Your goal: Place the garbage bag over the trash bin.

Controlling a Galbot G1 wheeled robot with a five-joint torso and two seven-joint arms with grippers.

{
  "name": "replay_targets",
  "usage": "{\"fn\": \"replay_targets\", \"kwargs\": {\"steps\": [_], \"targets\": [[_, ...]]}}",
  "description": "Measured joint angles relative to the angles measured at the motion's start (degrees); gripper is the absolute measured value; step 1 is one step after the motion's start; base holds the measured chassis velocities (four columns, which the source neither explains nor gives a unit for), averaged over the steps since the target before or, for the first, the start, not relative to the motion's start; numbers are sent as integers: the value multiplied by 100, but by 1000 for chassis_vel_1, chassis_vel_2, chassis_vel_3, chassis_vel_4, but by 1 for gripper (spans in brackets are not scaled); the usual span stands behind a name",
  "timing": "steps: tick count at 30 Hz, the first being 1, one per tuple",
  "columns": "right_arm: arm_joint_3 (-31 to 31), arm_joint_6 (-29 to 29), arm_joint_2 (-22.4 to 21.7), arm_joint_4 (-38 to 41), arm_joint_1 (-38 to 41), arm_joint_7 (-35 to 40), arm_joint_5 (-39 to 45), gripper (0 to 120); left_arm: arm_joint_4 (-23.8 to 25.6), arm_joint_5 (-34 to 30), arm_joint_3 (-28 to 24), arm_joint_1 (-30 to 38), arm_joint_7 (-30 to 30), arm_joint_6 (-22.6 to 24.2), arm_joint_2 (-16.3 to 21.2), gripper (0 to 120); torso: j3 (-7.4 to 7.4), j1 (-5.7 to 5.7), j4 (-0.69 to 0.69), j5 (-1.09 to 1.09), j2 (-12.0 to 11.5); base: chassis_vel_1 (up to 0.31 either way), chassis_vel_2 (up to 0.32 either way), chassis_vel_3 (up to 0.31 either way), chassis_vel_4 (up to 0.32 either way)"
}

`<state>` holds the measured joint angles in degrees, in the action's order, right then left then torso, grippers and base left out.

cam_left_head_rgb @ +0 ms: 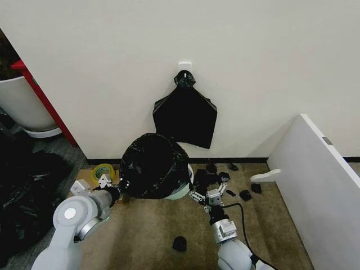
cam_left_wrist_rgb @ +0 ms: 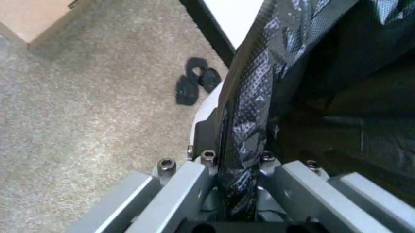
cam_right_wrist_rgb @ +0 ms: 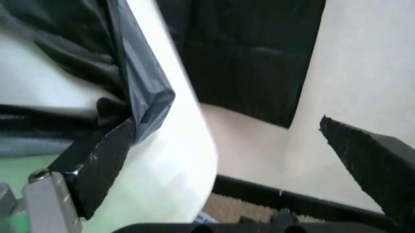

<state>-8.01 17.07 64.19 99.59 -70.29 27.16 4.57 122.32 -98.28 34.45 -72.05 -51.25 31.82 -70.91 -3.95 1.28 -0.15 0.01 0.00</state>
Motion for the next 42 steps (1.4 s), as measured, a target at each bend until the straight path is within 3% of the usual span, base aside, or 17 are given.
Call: {"fn": "replay_targets", "kwargs": {"steps": [12, 17, 21, 26, 30, 33, 34, 37, 41, 42], "targets": [[45, 70, -75, -62, -97, -105, -381, 100, 59, -79, 70, 69, -20, 2, 41, 0, 0, 0, 1, 0, 0, 0, 0, 0, 0], [490, 515, -244, -296, -151, -171, -1212, 100, 86, -112, 80, 87, -29, 2, 80, 0, 0, 0, 0, 0, 0, 0, 0, 0, 0], [726, 846, -342, -362, -164, -228, -1359, 100, 119, -103, 1, 87, -34, 2, 144, 0, 0, 0, 1, 0, 0, 0, 0, 0, 0], [1091, 915, -398, -272, -189, -3, -937, 100, 188, 212, -423, 13, 32, -7, 505, 0, 0, 0, 0, 1, 0, 0, 0, 0, 0], [1336, 592, -476, 200, -165, 354, 242, 100, 304, 1267, -855, -44, 350, -190, 1035, 0, 0, 0, -1, 0, 0, 0, 0, 0, 0], [1549, 1160, -680, 287, -36, -411, 792, 100, 383, 2099, -1126, -16, 725, -288, 1495, 0, 0, 0, 2, 0, 0, 0, 0, 0, 0], [1549, 1160, -680, 287, -36, -411, 792, 100, 383, 2099, -1126, -16, 725, -288, 1495, 0, 0, 0, 2, 0, 0, 0, 0, 0, 0], [1700, 1724, -941, 175, 55, -1787, 1271, 100, 450, 2507, -1548, 3, 1177, -354, 1956, 0, 0, 0, 1, 0, 0, 0, 0, 0, 0], [1704, 1996, -1130, 42, 139, -3235, 2342, 100, 520, 2870, -2255, 116, 1769, -473, 2469, 0, 0, 0, -1, 1, 0, 0, 0, 0, 0], [1704, 1996, -1130, 42, 139, -3235, 2342, 100, 520, 2870, -2255, 116, 1769, -473, 2469, 0, 0, 0, -1, 1, 0, 0, 0, 0, 0]]}}
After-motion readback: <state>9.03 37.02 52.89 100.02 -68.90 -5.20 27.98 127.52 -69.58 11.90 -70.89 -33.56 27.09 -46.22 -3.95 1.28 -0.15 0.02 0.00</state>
